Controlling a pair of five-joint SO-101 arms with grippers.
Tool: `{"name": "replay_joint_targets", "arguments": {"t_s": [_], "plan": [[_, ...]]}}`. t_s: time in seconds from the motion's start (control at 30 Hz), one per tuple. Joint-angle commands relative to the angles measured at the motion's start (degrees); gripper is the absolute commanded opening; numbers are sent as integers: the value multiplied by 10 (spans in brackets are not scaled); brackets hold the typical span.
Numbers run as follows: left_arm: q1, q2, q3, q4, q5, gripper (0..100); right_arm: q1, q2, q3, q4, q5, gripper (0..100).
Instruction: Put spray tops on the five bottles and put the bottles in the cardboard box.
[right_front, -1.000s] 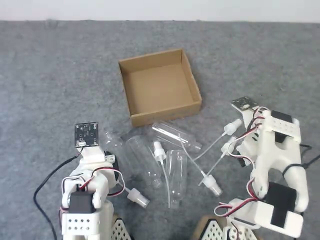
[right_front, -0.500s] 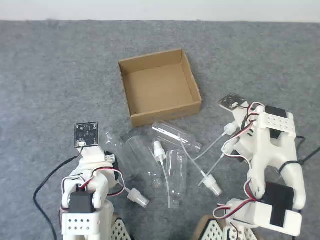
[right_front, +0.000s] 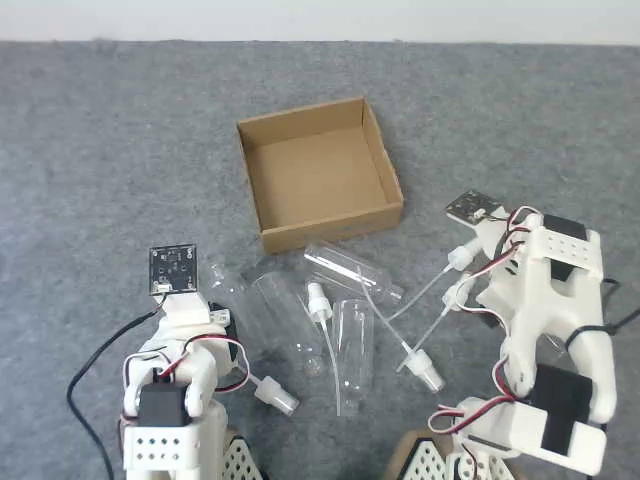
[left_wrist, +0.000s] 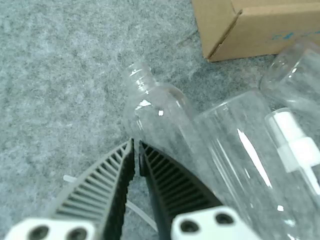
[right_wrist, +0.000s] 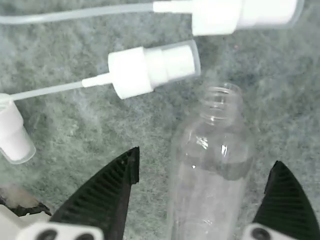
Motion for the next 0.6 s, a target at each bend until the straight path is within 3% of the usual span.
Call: {"name": "replay_joint_targets", "arguments": {"t_s": [0.0,0.3,0.57], "plan": [[0,-7,-7,1,3,12,8,-28,-23,-1,10,347],[0,-7,-7,1,3,12,10,-29,16,-67,8,344],[0,-7,-7,1,3,12,10,-29,17,-67,8,219]]}}
